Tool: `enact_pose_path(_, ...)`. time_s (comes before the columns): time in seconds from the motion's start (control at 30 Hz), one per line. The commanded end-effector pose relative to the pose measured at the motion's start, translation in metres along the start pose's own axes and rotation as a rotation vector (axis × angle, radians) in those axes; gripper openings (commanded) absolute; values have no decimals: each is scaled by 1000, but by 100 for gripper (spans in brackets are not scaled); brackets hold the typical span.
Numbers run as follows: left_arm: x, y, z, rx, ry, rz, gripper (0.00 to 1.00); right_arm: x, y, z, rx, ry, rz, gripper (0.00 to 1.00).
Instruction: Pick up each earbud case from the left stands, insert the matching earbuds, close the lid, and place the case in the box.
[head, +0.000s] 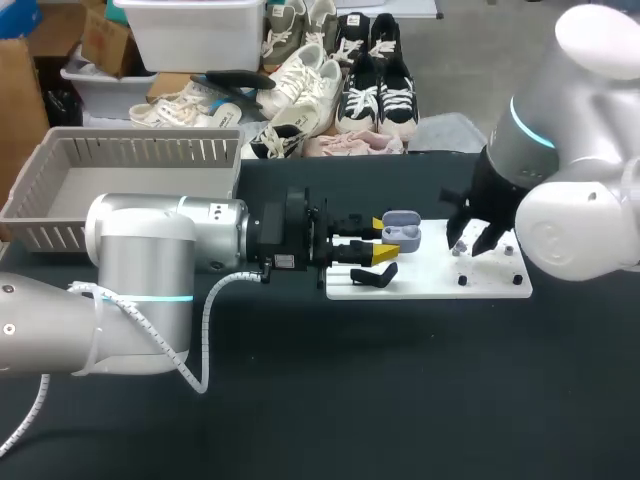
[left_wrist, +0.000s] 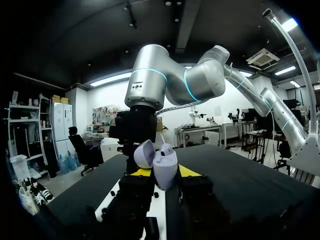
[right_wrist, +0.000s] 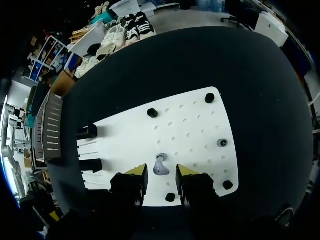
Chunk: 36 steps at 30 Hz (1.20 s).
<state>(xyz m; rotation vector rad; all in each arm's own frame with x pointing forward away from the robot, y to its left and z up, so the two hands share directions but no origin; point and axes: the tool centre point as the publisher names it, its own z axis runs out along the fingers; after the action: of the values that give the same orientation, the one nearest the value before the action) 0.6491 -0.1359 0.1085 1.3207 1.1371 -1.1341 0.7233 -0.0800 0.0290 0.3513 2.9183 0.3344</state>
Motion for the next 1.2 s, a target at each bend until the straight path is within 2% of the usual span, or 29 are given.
enact_pose_path(0.03, 0, -1, 0, -5, -1, 1, 0, 0, 1, 1, 9, 0, 7, 34)
enact_pose_path(0.5, 0, -1, 0, -5, -1, 1, 0, -1, 1, 4, 11, 8, 11, 29)
enact_pose_path(0.53, 0, -1, 0, -5, -1, 1, 0, -1, 1, 4, 10, 9, 11, 27)
enact_pose_path(0.63, 0, -1, 0, -5, -1, 1, 0, -1, 2, 4, 10, 11, 10, 7)
enact_pose_path(0.73, 0, -1, 0, -5, -1, 1, 0, -1, 2, 5, 12, 14, 10, 0)
enact_pose_path(1.2, 0, -1, 0, -5, -1, 1, 0, 1, 2, 5, 11, 17, 19, 0)
